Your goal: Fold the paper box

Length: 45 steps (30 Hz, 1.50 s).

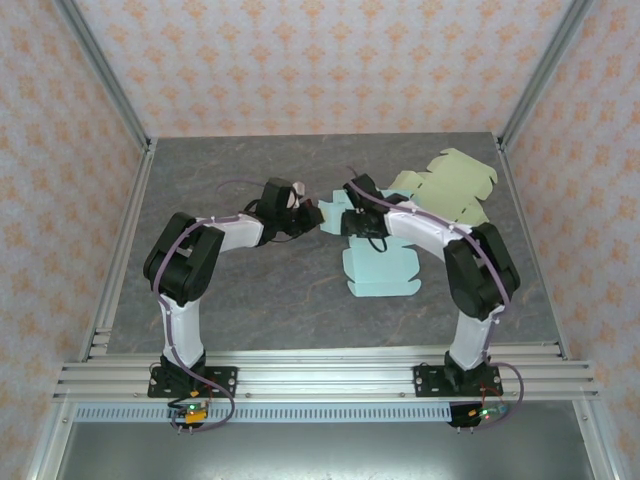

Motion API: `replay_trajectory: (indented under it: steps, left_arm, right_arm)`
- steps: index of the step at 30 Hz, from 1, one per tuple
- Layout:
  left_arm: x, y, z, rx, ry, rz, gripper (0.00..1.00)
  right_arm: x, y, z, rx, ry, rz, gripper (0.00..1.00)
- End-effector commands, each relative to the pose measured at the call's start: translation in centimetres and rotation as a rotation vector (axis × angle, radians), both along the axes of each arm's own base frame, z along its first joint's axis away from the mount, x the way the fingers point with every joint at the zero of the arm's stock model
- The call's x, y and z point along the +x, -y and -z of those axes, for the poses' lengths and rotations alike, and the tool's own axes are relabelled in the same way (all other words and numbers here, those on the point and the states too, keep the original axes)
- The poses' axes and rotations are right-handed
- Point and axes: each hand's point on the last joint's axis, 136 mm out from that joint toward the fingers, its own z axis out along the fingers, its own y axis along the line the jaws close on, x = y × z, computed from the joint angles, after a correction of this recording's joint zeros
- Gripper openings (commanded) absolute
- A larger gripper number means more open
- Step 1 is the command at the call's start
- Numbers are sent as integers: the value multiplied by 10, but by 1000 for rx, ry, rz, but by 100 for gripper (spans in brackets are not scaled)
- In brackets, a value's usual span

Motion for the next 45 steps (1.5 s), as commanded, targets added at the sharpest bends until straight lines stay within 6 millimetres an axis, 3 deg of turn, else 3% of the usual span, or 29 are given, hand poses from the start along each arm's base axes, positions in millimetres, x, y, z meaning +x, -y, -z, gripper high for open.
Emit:
replay_trajectory:
  steps: [1, 5, 7, 11, 16, 20, 27, 30, 37, 42, 44, 45]
  left_arm:
    - [-2, -9, -8, 36, 33, 5, 0]
    - [-2, -11, -7, 47, 57, 5, 0]
    - [-2, -13, -4, 55, 64, -5, 0]
    - [-1, -19, -21, 56, 133, -35, 0]
    - [-4, -23, -36, 75, 245, -28, 0]
    - [-11, -23, -48, 118, 325, 41, 0]
    - [-16, -24, -63, 119, 406, 59, 0]
    - [-18, -28, -68, 120, 442, 36, 0]
    - [-20, -39, -71, 193, 477, 28, 0]
    - [-20, -44, -65, 211, 456, 6, 0]
    - [-19, -46, -61, 222, 441, -1, 0]
    - [-19, -47, -60, 228, 432, -2, 7]
  right_arm:
    - [4, 21, -8, 70, -3, 139, 59]
    - [5, 23, -1, 225, -85, 229, 59]
    - [11, 10, -19, 384, -94, 276, 58]
    - [28, -1, -63, 643, -83, 499, 63]
    - [51, -26, -61, 909, -246, 781, 76]
    - [64, -30, -47, 862, -342, 883, 86]
    - [83, -44, -47, 849, -424, 906, 88]
    - [85, -41, -40, 846, -444, 937, 83]
    - [82, -19, -36, 767, -403, 963, 40]
    - [78, -17, -41, 768, -386, 949, 23]
    - [79, -18, -46, 791, -371, 928, 11]
    - [81, -20, -49, 810, -361, 909, 7]
